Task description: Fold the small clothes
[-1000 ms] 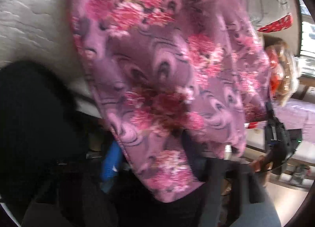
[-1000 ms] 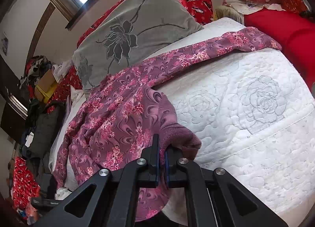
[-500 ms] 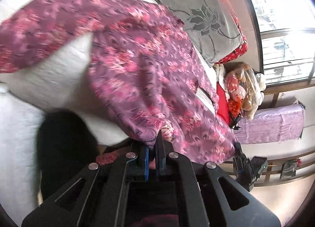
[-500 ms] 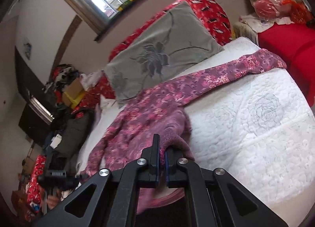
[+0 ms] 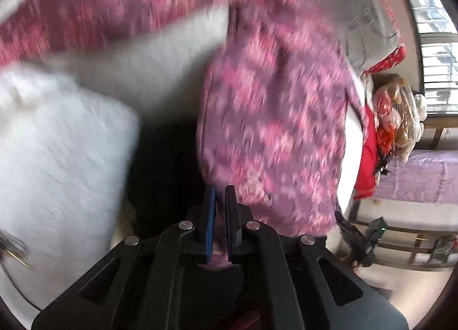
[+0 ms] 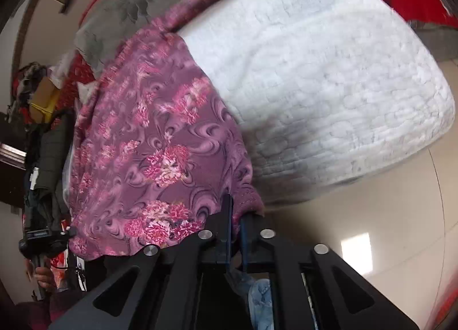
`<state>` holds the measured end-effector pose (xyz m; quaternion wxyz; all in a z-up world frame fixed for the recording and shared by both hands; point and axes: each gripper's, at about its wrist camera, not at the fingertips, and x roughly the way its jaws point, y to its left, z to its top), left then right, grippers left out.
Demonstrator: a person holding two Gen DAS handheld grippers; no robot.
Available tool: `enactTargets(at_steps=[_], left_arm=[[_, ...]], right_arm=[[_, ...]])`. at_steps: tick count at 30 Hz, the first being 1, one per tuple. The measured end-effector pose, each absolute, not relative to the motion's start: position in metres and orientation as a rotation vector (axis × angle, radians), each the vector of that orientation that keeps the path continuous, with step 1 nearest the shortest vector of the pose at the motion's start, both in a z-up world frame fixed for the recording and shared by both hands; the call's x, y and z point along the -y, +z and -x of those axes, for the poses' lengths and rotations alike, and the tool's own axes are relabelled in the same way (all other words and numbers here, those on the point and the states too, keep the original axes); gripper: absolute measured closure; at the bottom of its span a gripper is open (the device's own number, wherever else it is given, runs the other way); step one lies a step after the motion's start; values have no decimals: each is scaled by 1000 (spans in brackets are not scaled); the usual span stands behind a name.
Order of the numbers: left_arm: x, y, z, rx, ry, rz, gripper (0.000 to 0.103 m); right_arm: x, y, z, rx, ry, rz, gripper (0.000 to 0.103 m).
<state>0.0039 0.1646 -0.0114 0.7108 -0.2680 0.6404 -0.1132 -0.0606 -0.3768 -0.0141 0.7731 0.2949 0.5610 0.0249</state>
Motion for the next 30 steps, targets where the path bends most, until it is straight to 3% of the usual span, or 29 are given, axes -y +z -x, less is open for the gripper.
enactTargets(at_steps=[2,4,5,6,12,15,16,21,24,26,28,30], left_arm=[[-181,9,-15,-1343,-233,577,94],[-197,24,-32,-1271,-209,576,77],[-207,30,-46,-1236,-174,563,61],[-215,31,-61,-1217,-141,548,54],[-260,22,-160,-1215,-19,495,50],[-264,2,-203,-1275,2,422,49],[-262,-4,-209,-1292,7,401,49],[-250,-36,-241,-1366,-40,327,48],[-239,-50,-246,-1388,-49,273,35],[-227,-49,-244,-1366,-46,190,32],[-213,-47,-242,-1336,-33,72,34],[-203,-45,-241,-1314,12,-39,75]], right_arm=[[378,0,49,-1184,26,-589,93],[376,25,26,-1121,14,-504,90],[373,35,14,-1092,19,-472,88],[367,44,-1,-1067,36,-444,87],[342,71,-93,-1012,55,-387,82],[349,70,-115,-1059,44,-442,64],[347,64,-115,-1110,60,-427,64],[363,34,-62,-1256,8,-343,65],[394,11,-21,-1332,-155,-381,62],[407,7,-9,-1329,-190,-458,62],[408,11,-7,-1270,-146,-570,62],[397,17,-18,-1208,-43,-638,61]])
